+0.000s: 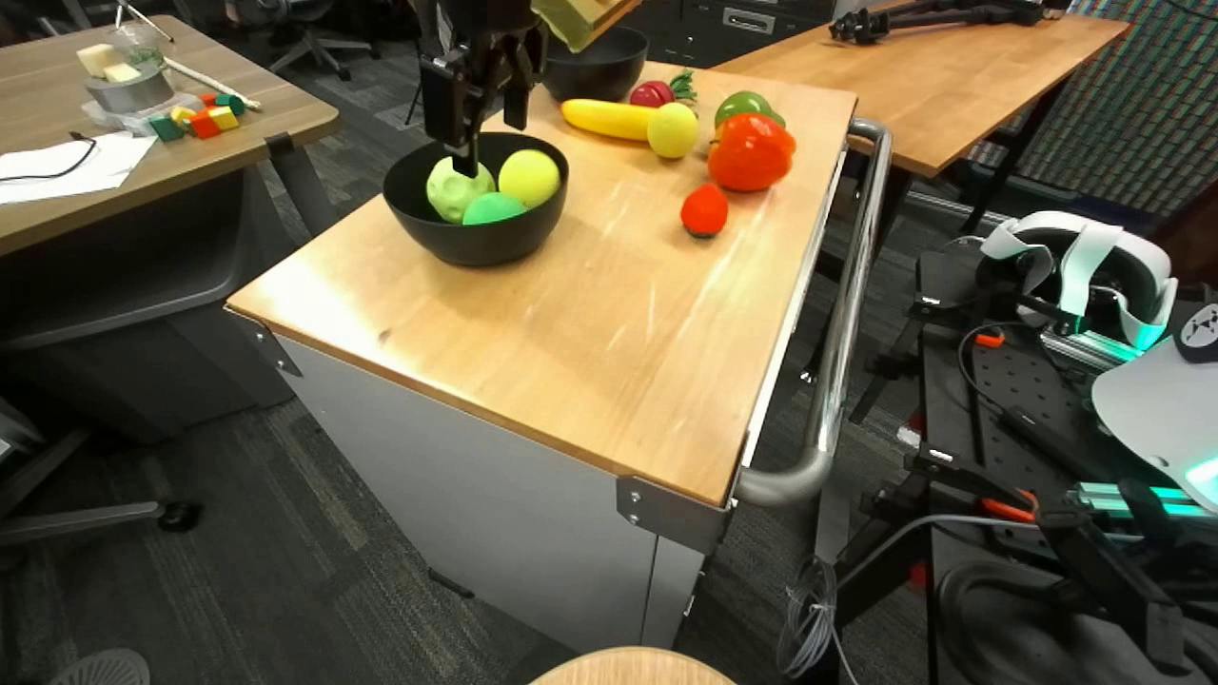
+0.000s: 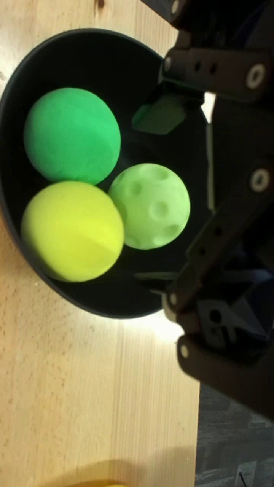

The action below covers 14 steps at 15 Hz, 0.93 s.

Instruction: Put the fruits and vegetables in the left bowl then put the remaining fruits and vegetables in the right bowl

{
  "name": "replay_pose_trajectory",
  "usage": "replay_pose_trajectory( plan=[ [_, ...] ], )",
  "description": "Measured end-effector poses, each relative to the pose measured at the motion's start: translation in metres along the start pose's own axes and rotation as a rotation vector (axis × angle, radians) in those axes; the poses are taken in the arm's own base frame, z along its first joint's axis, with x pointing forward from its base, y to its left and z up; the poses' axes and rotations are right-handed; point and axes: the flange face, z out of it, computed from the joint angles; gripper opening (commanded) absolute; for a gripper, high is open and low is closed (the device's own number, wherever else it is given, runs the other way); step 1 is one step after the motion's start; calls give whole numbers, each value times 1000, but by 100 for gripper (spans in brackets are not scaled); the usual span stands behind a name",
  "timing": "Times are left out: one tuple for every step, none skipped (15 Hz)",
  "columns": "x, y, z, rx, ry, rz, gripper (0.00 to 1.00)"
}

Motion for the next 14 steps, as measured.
replay_pose_trajectory(
  plan=[
    [0,-2,-4,-2,10,-13,100],
    [0,-2,-9,-1,26,-25,100],
    [-1,-2,-16,1,34,-39,100],
    [-5,-2,-24,10,36,-56,100],
    [-11,-2,-33,29,28,-76,99],
    [-20,0,-42,51,13,-96,100],
    [-30,2,-50,72,-2,-114,100],
    [-41,5,-57,91,-15,-132,100],
    [-53,9,-62,111,-29,-148,100],
    [-66,13,-66,131,-46,-162,100],
    [-79,18,-68,145,-60,-172,100],
    [-91,23,-68,145,-75,-181,100],
    [-103,28,-68,134,-85,-188,100],
    [-113,31,-67,125,-93,-191,100]
  ],
)
